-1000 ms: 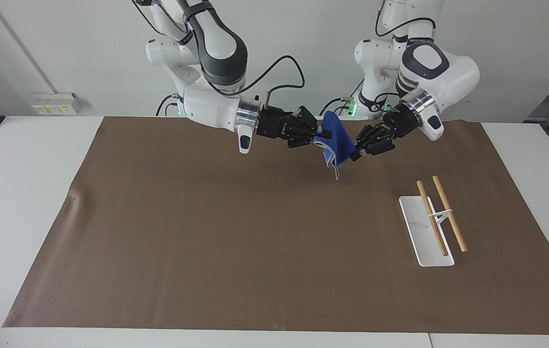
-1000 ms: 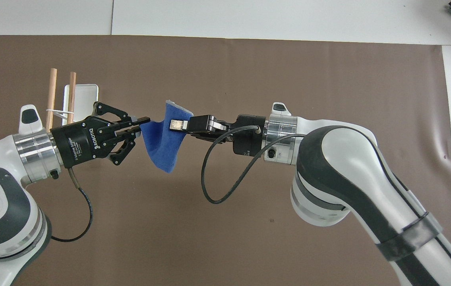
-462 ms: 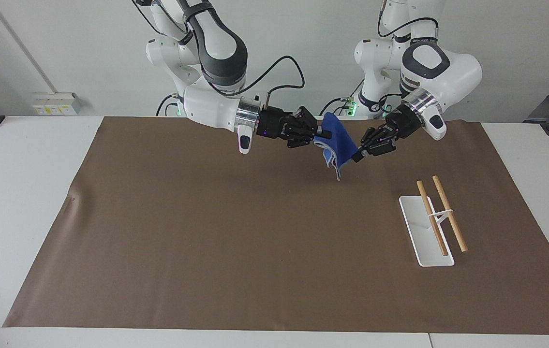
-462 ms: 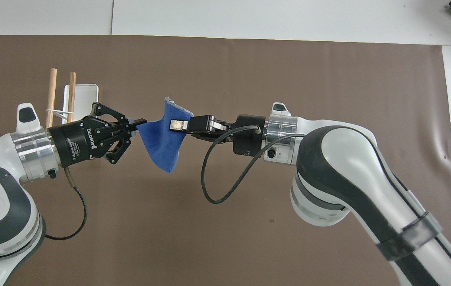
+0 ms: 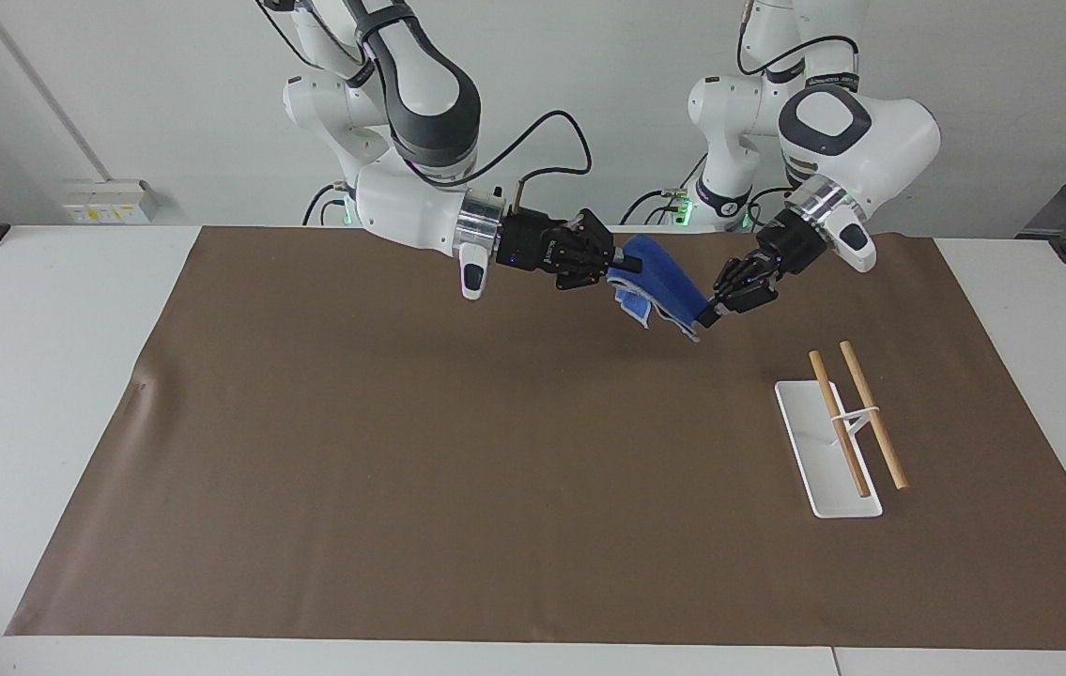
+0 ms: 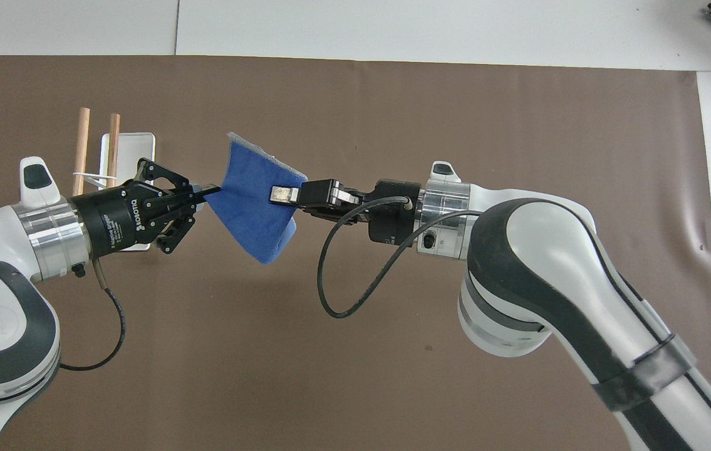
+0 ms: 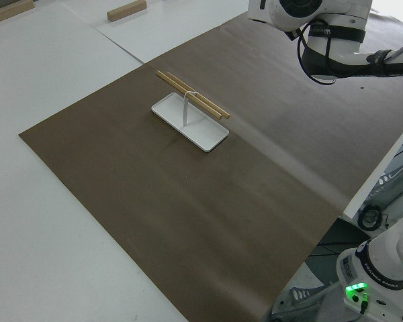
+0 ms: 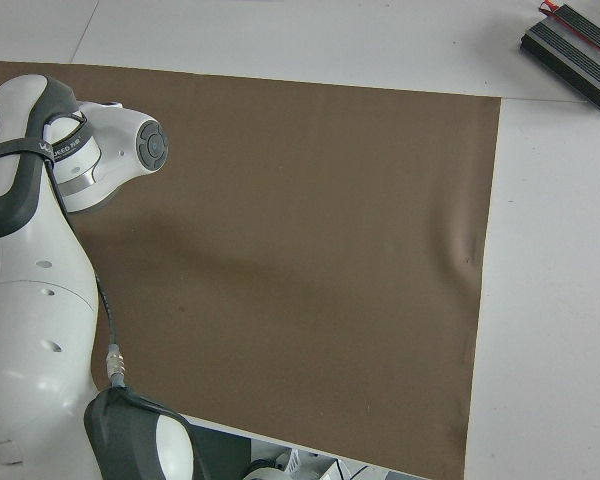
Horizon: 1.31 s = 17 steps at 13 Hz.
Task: Right arm passes towel to left arm to hang
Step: 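Open the right gripper and pull the towel toward the dowels with the left, then drape the towel over the wooden dowels while the right gripper withdraws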
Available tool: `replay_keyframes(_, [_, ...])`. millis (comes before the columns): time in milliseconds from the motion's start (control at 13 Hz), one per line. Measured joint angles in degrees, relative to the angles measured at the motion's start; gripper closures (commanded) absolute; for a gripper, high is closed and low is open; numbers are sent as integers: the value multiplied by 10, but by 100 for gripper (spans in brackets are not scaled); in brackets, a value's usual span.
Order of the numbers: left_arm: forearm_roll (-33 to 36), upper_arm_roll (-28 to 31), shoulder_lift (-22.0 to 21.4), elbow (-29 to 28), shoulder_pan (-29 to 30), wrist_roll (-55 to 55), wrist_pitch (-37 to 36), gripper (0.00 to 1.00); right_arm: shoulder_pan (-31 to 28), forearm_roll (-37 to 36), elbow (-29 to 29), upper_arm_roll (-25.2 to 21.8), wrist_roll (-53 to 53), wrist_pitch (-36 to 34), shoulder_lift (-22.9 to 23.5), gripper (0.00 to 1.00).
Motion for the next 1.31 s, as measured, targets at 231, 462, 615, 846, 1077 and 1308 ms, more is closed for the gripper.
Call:
replay_keyframes(231, [11,1,6,9,0,0,3,100,2,-2,0,0,0,38,0,0])
replay_keyframes(462, [39,2,9,10,0,0,4,100,13,-85,-1,0,-1,100,1,0])
replay_keyframes(615, [75,3,9,10,1,0,6,100,11,-189,-2,-3,1,132,7,0])
replay_keyframes(846, [89,4,12,13,16,0,11,100,2,-373,-3,-9,42,175,22,0])
replay_keyframes(1077, [90,6,20,25,44,0,17,100,-49,-564,-4,-11,108,180,30,0])
replay_keyframes(1308, [100,6,35,36,54,-10,51,100,-107,-728,-2,-12,165,147,34,0])
